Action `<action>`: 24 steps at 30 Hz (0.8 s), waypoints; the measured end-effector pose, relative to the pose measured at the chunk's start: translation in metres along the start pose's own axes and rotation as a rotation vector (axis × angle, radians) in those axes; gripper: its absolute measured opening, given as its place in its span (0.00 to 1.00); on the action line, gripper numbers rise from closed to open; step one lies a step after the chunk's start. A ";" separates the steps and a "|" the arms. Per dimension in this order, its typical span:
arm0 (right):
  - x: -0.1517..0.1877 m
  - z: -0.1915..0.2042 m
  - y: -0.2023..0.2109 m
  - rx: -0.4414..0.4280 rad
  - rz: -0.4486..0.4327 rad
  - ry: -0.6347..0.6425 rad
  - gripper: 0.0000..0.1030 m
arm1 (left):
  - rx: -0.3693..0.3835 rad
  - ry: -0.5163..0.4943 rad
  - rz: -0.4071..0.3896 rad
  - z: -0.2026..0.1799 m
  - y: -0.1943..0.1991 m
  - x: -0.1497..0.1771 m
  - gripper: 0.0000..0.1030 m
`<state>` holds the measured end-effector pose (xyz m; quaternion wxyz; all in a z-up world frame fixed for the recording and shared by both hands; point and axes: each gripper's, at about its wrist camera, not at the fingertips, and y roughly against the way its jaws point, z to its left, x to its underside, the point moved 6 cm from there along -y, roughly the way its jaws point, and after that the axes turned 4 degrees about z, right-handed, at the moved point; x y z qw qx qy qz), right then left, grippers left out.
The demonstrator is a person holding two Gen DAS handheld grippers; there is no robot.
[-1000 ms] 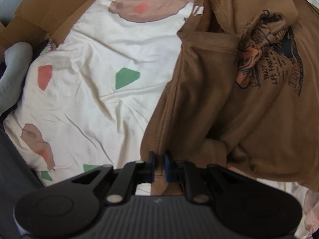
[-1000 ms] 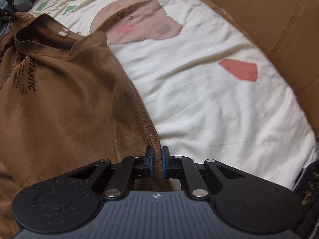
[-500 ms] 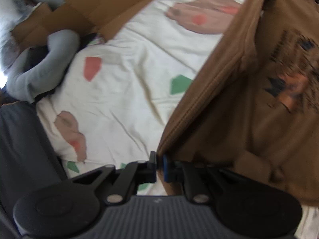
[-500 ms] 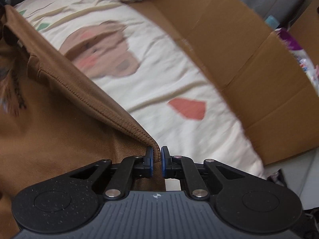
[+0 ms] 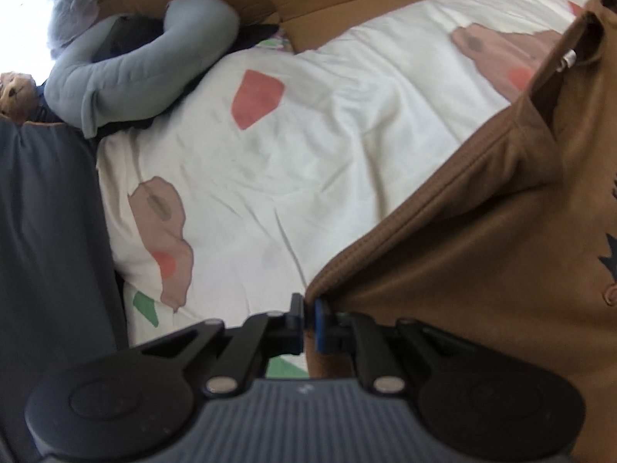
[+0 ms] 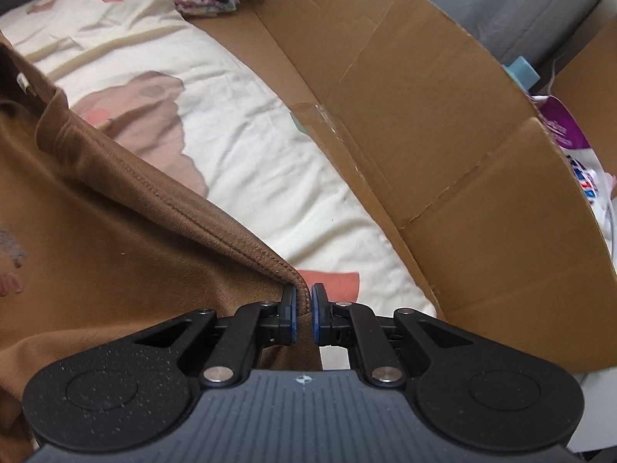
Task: Fold clothes
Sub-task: 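Lower the shirt onto the bed and open both grippers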
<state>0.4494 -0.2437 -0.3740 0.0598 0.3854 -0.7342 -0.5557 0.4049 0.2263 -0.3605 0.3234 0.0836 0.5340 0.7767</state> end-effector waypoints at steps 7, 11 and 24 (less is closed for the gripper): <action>-0.014 -0.002 -0.028 0.045 0.056 -0.014 0.05 | 0.000 0.038 -0.011 0.006 -0.024 -0.022 0.05; -0.022 -0.005 -0.043 0.075 0.076 -0.020 0.05 | -0.004 0.048 -0.020 0.008 -0.035 -0.035 0.05; -0.046 -0.022 -0.071 0.097 0.095 -0.053 0.05 | -0.027 0.076 -0.053 0.026 -0.049 -0.071 0.05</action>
